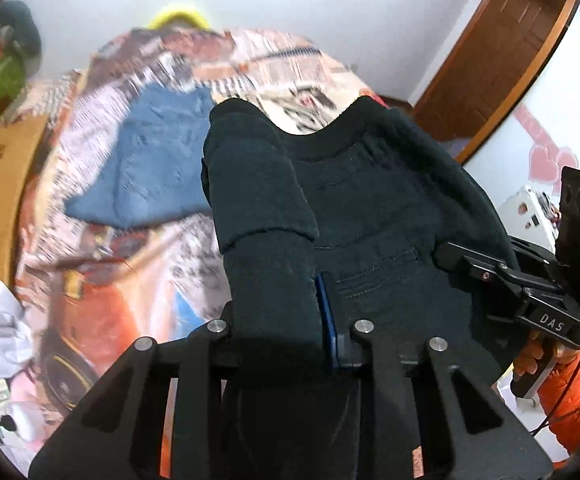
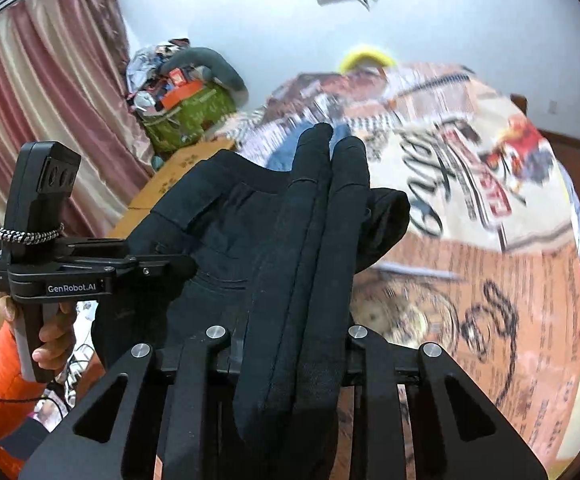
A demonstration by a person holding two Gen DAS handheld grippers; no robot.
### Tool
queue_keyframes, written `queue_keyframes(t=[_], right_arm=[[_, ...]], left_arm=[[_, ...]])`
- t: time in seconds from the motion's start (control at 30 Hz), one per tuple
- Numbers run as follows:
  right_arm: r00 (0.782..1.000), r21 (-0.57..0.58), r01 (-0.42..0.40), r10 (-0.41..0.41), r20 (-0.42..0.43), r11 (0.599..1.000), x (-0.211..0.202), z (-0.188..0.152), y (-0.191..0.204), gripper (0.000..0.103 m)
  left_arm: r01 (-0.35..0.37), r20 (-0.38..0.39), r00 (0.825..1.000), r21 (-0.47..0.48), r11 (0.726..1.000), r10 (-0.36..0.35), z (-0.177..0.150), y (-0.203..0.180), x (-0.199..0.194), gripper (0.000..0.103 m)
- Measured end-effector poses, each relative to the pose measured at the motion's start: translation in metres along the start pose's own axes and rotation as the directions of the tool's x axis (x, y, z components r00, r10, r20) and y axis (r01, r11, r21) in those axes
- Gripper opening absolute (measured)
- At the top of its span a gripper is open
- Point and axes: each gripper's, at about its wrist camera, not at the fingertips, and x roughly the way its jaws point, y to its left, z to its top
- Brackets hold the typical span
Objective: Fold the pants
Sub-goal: 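Grasp the folded trousers with both grippers and lift them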
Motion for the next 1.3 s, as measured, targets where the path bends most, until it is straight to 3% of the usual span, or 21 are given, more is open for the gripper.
queue_keyframes(t=[0.27,0.5,0.87,1.07,1.3], right_arm=[[0.998,-0.073,-0.016,0.021,0.064,0.997,0.024,0.042,0.02,0.022],[0.995,-0.114,-0.025,0.035,0.091,0.993,0.068,0.084,0.032,0.022],[0.997,-0.133,-0.004,0.015,0.078,0.991,0.151,0.125,0.037,0.022],[0.996,-0.132,0.029,-0.018,0.085,0.991,0.191,0.133,0.03,0.022],[1.0,-0.029,0.021,-0.02,0.017,0.999,0.244,0.131,-0.001,0.022]], left_arm=[[-0.068,0.116,0.991,-0.024,0.997,0.07,0.038,0.041,-0.031,0.026],[-0.137,0.174,0.974,-0.059,0.989,0.145,0.074,0.085,-0.023,0.026],[-0.251,0.189,0.944,-0.118,0.961,0.27,0.119,0.152,0.037,0.026],[-0.311,0.188,0.927,-0.103,0.945,0.326,0.139,0.175,0.077,0.026],[-0.349,0.12,0.926,-0.079,0.934,0.357,0.151,0.206,0.141,0.026]])
